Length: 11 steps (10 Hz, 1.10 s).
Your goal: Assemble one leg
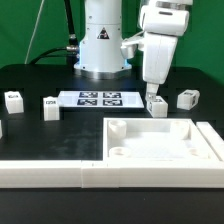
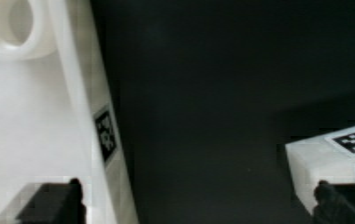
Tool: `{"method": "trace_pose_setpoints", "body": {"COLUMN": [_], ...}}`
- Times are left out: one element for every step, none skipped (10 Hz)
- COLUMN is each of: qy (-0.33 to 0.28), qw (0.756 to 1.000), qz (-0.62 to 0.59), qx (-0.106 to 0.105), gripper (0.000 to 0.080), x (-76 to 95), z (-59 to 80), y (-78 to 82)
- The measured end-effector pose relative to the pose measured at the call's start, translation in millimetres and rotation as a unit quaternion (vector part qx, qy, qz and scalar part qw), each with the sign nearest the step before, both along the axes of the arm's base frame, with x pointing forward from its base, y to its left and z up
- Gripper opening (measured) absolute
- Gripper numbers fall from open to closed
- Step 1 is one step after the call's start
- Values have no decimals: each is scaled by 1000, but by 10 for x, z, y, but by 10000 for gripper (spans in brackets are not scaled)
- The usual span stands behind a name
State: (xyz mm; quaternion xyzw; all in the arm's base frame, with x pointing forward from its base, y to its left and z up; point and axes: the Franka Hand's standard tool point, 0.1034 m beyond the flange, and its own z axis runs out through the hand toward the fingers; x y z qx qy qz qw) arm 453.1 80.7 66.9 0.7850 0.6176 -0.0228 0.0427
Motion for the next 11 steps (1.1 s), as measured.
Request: {"method": "trace_pose_setpoints", "body": {"qy": [1,1,-3,-7,-8,-24,-32,-30,-29,-30,-30], "qw": [1000,1000,999,996,993,973,945,911,881,861,817], "qz": [-4,-5,-46,-90,-118,-229,-324,-410,-471,-506,-575], "qx": [0,0,1,2,2,18,30,31,33,35,37], "gripper": [649,649,649,649,649,649,649,649,649,649,649], "x": [5,4,2,0,-16,-91,-253,-385,-429,-454,-488], "z": [-12,-16,-17,-19,-27,-44,-73,-112,-129,-130,-142], "y": [-14,-19,-13,-12,-17,0,39,131,241,335,428]}}
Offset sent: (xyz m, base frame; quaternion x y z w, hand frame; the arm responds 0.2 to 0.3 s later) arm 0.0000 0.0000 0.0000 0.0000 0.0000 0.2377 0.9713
